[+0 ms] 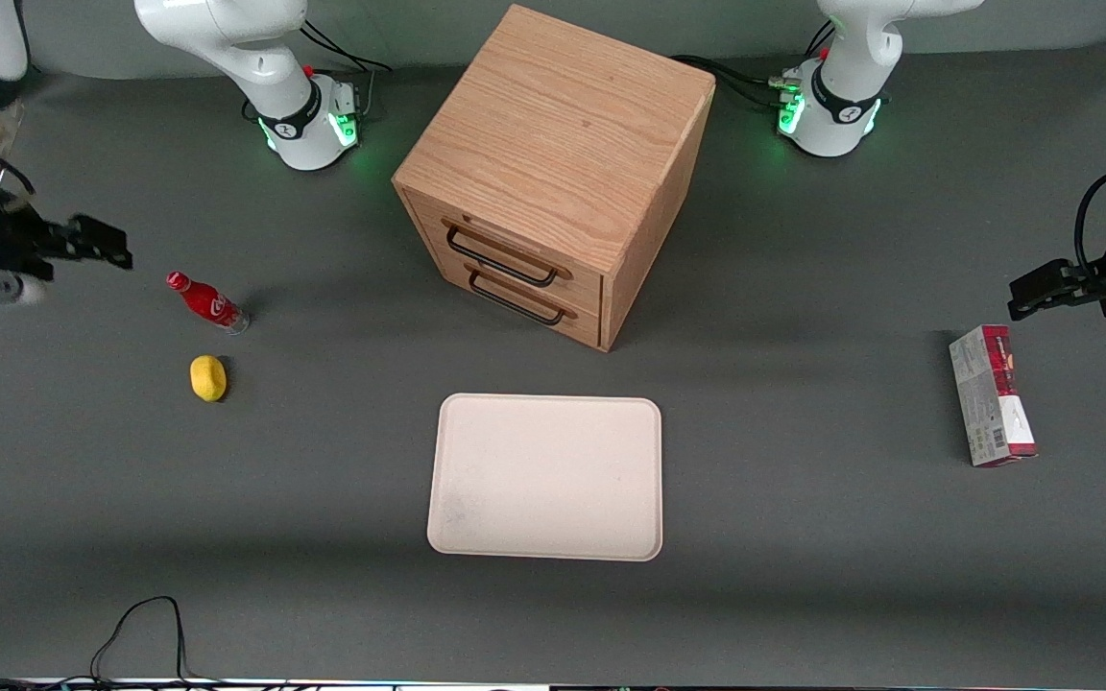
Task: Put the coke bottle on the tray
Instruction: 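Lower the open right gripper around the red Coca-Cola bottle's body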
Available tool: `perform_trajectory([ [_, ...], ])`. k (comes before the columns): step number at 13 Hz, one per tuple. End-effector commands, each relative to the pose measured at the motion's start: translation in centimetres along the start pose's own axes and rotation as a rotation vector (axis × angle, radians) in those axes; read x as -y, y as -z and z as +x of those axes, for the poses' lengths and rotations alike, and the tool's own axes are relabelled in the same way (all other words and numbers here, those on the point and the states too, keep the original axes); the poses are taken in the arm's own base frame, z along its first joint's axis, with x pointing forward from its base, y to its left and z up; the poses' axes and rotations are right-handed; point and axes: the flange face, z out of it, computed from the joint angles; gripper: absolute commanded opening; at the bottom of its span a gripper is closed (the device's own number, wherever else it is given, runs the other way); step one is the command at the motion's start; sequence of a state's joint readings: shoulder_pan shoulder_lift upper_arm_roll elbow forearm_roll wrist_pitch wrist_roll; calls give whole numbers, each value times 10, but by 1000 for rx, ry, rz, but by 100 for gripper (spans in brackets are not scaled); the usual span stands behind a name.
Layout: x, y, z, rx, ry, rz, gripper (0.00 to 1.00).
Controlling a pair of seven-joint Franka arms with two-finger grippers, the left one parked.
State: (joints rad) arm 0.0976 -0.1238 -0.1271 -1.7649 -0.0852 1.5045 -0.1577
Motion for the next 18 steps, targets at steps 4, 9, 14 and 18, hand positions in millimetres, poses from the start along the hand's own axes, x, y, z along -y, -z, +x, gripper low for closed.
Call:
perform_trajectory([
  [4,-25,-7,-69,-28,29,7,100],
  [9,-48,-89,-62,-45,31,22,100],
  [14,-36,-207,-62,-130,17,33,100],
  [18,-41,-246,-59,-142,8,31,100],
])
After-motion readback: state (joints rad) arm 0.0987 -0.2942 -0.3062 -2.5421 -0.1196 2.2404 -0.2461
